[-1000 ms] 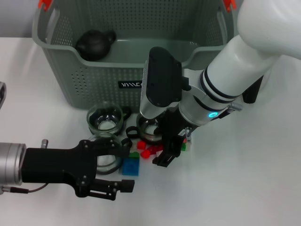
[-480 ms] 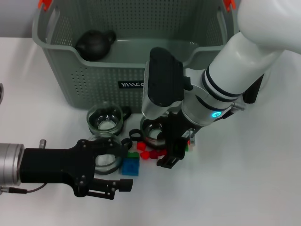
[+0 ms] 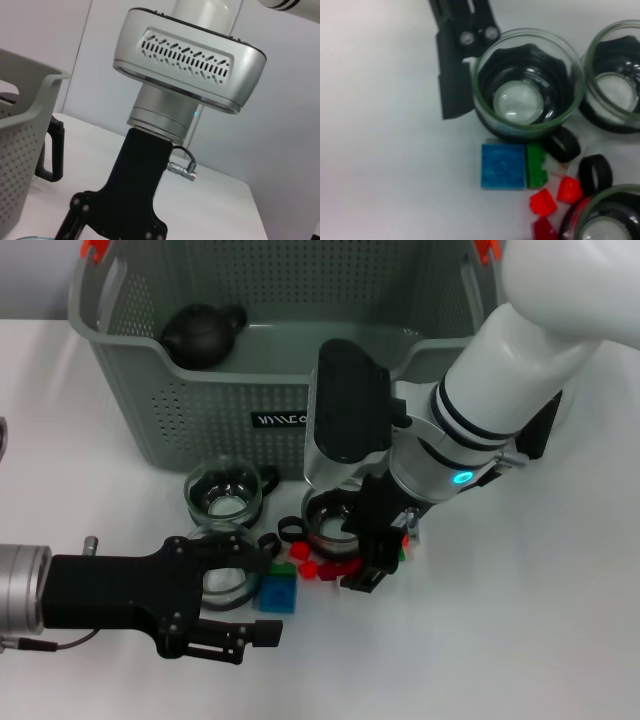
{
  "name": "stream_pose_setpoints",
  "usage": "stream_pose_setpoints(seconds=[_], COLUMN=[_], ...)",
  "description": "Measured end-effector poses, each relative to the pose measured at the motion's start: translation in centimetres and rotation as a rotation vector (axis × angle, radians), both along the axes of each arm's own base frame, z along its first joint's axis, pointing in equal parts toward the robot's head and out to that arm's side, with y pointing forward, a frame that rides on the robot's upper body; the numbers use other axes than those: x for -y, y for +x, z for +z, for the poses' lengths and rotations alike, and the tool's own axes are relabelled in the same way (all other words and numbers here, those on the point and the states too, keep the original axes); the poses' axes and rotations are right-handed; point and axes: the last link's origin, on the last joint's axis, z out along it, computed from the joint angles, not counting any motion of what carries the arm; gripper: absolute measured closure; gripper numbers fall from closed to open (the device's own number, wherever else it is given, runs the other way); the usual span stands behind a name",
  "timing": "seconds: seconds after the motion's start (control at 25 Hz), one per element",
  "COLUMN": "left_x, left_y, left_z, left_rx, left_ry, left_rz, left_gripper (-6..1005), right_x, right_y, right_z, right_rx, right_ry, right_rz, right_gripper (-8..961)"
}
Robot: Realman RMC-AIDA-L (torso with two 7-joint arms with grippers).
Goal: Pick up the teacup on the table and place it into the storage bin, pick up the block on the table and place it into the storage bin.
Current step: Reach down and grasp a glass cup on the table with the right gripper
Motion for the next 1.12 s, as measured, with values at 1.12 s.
stream_pose_setpoints(seconds=[1.12], left_x=[-0.07], left_y=[0.02], left_z=[0.01], left_rx=[0.001], left_ry=[0.004], left_rz=[0.001], left_gripper=[247], right_x=[-0.12], right_y=[0.65], right_z=[-0.66], right_rx=[0.002], right_ry=[0.025], right_rz=[0.011], right_gripper=[222])
